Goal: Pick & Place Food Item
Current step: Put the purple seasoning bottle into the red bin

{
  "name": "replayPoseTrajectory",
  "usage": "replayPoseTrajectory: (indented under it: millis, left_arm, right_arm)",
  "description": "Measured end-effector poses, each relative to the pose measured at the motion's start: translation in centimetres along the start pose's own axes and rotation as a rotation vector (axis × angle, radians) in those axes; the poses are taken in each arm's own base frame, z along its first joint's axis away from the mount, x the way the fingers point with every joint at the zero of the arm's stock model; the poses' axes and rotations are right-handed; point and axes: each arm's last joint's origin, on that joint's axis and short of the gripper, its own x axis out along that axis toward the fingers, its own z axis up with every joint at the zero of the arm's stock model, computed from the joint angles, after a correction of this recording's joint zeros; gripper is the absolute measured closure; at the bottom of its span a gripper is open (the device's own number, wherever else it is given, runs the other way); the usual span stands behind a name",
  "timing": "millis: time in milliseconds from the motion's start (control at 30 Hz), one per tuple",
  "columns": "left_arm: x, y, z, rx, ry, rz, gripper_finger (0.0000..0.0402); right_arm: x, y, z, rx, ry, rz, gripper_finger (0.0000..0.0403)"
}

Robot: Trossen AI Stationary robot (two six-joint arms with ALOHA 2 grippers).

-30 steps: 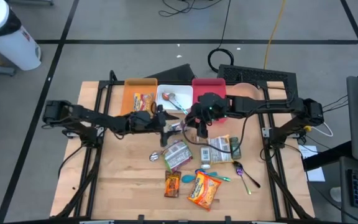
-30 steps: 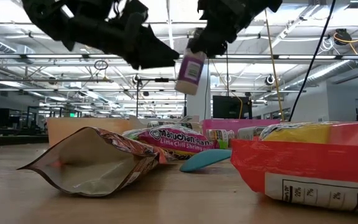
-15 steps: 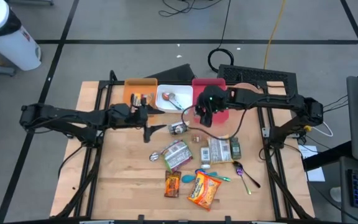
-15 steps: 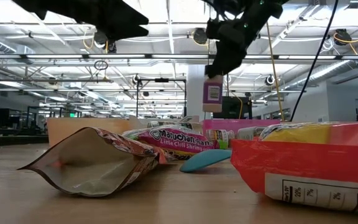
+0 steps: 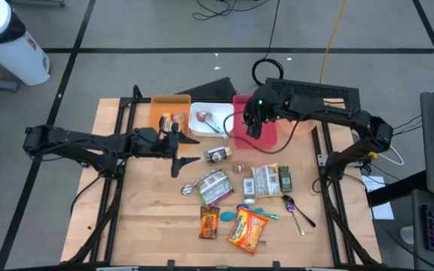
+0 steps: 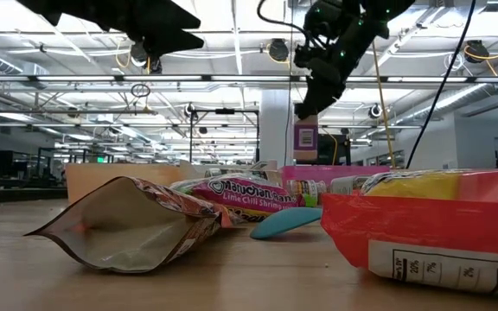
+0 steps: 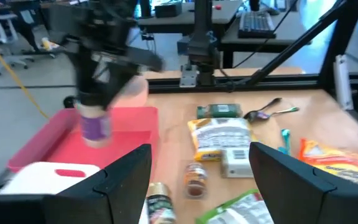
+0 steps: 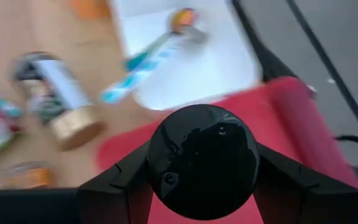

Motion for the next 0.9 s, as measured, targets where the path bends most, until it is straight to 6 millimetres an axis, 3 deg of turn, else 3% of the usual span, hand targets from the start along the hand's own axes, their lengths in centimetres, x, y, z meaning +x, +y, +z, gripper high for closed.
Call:
replayPoseTrajectory:
  millis: [233, 467, 900]
  left_arm:
    - [-0.1, -1.6, 0.1, -0.07, -0.01, -0.068, 0.0128]
    - [-0.4, -3.4, 0.4, -0.079, -0.037, -0.143, 0.0128]
    - [-0.7, -4.9, 0.3, -0.058, -0.022, -0.199, 0.0128]
  right_arm:
    - [0.3, -3.7, -0.6, 0.055, -0.004, -0.034, 0.02]
    - [2.0, -7.0, -1.9, 0.101, 0.039, -0.015, 0.02]
    - [3.4, -11.3, -4.7, 0.205, 0.081, -0.042, 0.02]
